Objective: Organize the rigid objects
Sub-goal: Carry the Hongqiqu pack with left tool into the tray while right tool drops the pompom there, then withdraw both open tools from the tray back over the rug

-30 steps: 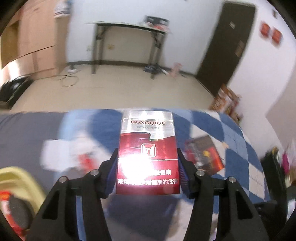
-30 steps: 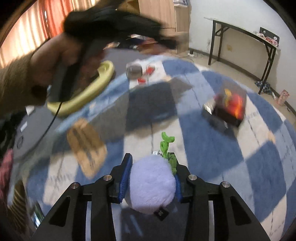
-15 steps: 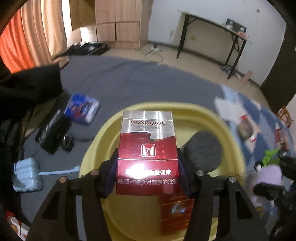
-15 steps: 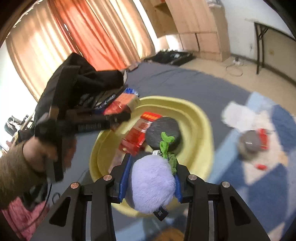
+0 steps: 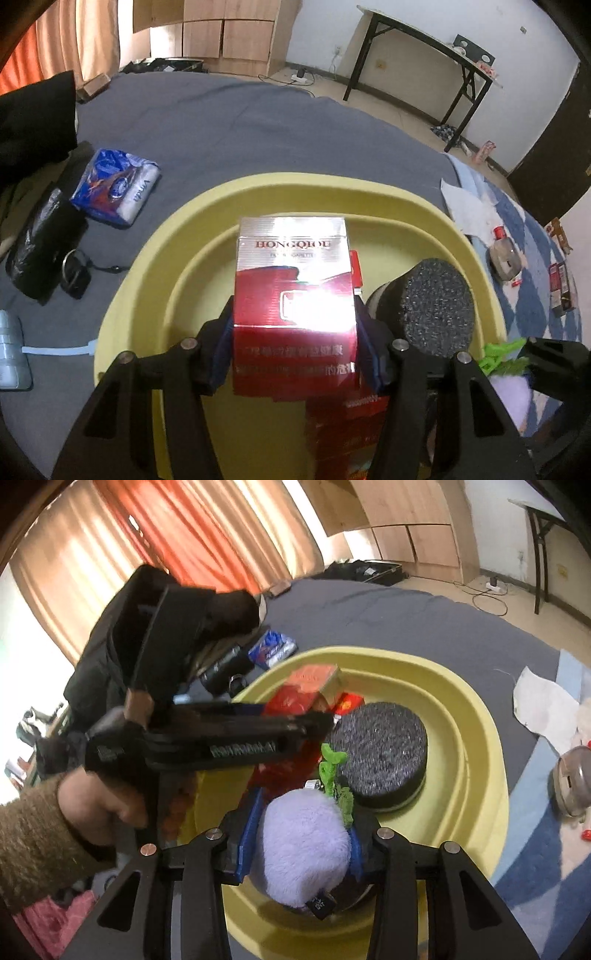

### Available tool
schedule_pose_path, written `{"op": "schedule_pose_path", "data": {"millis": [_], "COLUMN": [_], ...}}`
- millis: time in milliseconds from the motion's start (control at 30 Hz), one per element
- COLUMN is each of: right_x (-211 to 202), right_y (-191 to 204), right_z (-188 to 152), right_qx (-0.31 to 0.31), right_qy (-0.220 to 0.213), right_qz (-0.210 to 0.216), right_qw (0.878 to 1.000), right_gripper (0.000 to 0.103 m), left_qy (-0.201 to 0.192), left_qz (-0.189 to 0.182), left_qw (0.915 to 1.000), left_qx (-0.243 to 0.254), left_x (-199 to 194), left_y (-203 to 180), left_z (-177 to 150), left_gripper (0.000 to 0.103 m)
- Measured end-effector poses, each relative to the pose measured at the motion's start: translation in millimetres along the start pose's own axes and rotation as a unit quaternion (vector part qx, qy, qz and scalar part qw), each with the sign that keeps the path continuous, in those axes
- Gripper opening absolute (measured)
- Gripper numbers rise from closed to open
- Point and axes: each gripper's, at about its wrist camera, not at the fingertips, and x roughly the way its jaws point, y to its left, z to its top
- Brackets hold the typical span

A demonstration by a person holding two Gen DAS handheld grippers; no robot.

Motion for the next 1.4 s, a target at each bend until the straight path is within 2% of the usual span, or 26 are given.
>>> {"op": "schedule_pose_path", "data": {"millis": [67, 100, 133, 167, 200, 233, 267, 467, 600, 700, 767, 867, 967, 1067, 1200, 1300, 1367, 1400], "right_x": [0, 0, 1, 2, -1, -2, -4, -30, -62, -93, -116, -158, -202, -239, -294, -339, -365, -376], "right_y": [-4, -5, -5, -4, -3, -1, -1, -8, -17, -29, -38, -58, -90, -120, -150, -155, -154, -153], "right_z": [1, 1, 1, 1, 1, 2, 3, 4, 2, -4, -12, -33, -63, -94, -126, -140, -146, -149], "right_qx": [0.015, 0.017, 0.014, 0.008, 0.004, 0.002, 0.003, 0.032, 0.052, 0.069, 0.083, 0.102, 0.137, 0.167, 0.173, 0.171, 0.162, 0.160], "right_qy": [-0.004, -0.002, -0.002, -0.001, -0.001, -0.003, -0.007, -0.041, -0.068, -0.096, -0.116, -0.146, -0.158, -0.145, -0.087, -0.049, -0.054, -0.060], "right_qz": [0.006, 0.008, 0.010, 0.010, 0.009, 0.008, 0.011, 0.016, -0.009, -0.046, -0.082, -0.141, -0.203, -0.265, -0.325, -0.367, -0.373, -0.375], "right_qw": [1.000, 1.000, 1.000, 1.000, 1.000, 1.000, 1.000, 0.999, 0.996, 0.992, 0.986, 0.974, 0.957, 0.939, 0.926, 0.913, 0.912, 0.911], "right_gripper": [0.049, 0.052, 0.060, 0.075, 0.083, 0.098, 0.103, 0.103, 0.103, 0.103, 0.103, 0.103, 0.103, 0.103, 0.103, 0.103, 0.103, 0.103], "left_qy": [-0.005, -0.007, -0.011, -0.019, -0.031, -0.043, -0.051, -0.074, -0.100, -0.103, -0.091, -0.063, -0.037, -0.009, 0.022, 0.045, 0.041, 0.038], "left_qz": [-0.004, -0.005, -0.004, -0.003, -0.003, -0.003, -0.004, -0.003, -0.009, -0.022, -0.042, -0.090, -0.121, -0.126, -0.129, -0.120, -0.114, -0.118], "left_qw": [1.0000, 1.0000, 0.9999, 0.9998, 0.9995, 0.9990, 0.9986, 0.9973, 0.9949, 0.9943, 0.9948, 0.9937, 0.9898, 0.9873, 0.9818, 0.9771, 0.9776, 0.9796], "left_qx": [-0.003, -0.003, -0.004, -0.006, -0.010, -0.012, -0.012, 0.003, 0.009, 0.021, 0.014, 0.022, 0.065, 0.097, 0.138, 0.170, 0.172, 0.158], "left_x": [-1, -3, -6, -11, -17, -23, -28, -56, -79, -89, -91, -88, -81, -70, -62, -64, -71, -73], "left_y": [1, 1, 1, 1, 1, 2, 2, -12, -36, -63, -84, -120, -167, -206, -233, -248, -253, -255], "left_z": [0, 1, 3, 4, 7, 9, 13, 44, 59, 63, 59, 46, 29, 12, -4, 0, 14, 23], "left_gripper": [0.060, 0.066, 0.081, 0.089, 0.102, 0.103, 0.103, 0.103, 0.103, 0.103, 0.103, 0.103, 0.103, 0.103, 0.103, 0.103, 0.103, 0.103]}}
